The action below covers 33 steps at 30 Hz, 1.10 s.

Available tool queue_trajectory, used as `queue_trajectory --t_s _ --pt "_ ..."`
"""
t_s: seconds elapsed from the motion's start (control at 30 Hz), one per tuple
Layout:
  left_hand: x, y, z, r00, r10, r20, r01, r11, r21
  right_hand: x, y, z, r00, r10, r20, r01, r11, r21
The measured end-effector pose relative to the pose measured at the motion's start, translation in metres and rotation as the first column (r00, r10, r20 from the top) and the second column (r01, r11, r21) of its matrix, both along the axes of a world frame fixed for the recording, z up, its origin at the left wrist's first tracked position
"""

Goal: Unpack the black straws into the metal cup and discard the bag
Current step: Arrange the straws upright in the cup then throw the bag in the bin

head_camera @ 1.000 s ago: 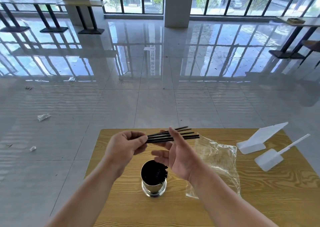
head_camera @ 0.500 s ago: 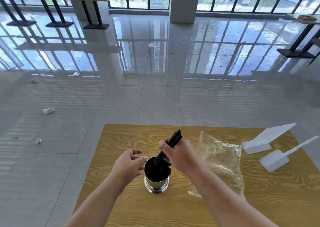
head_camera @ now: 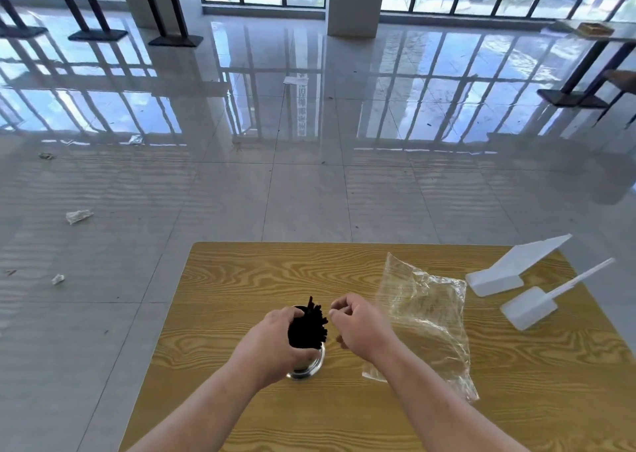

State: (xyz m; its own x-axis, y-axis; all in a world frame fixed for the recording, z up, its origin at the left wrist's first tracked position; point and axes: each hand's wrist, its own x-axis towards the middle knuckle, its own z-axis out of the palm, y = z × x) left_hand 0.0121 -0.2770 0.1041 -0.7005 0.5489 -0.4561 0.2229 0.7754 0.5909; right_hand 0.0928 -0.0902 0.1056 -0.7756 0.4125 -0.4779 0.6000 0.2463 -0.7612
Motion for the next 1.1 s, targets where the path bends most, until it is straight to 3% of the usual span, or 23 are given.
queue_trajectory --t_s 0.17,0.27,0.37,0.77,1.1 --pt "0.014 0.022 -0.004 0.958 -0.247 -0.145 0.216 0.955 -0.203 0.009 -0.01 -0.011 0.997 -0.011 0.082 0.041 0.925 -0.379" --pt "0.018 0.03 -0.005 0.904 -0.33 -0.272 0.247 0.922 -0.299 0.013 -0.012 -0.008 0.995 0.058 0.085 -0.026 0.942 -0.334" --pt "0.014 0.033 -0.005 0.873 -0.344 -0.346 0.244 0.922 -0.301 0.015 -0.007 -0.004 0.994 0.06 0.087 -0.033 0.958 -0.286" --pt "-0.01 0.034 0.011 0.818 -0.376 -0.434 0.267 0.918 -0.293 0.011 0.012 0.009 0.999 0.011 0.041 -0.001 0.972 -0.237" --pt "-0.016 0.03 0.027 0.845 -0.316 -0.431 0.228 0.943 -0.244 0.013 0.015 0.021 1.0 0.009 0.015 -0.005 0.97 -0.242"
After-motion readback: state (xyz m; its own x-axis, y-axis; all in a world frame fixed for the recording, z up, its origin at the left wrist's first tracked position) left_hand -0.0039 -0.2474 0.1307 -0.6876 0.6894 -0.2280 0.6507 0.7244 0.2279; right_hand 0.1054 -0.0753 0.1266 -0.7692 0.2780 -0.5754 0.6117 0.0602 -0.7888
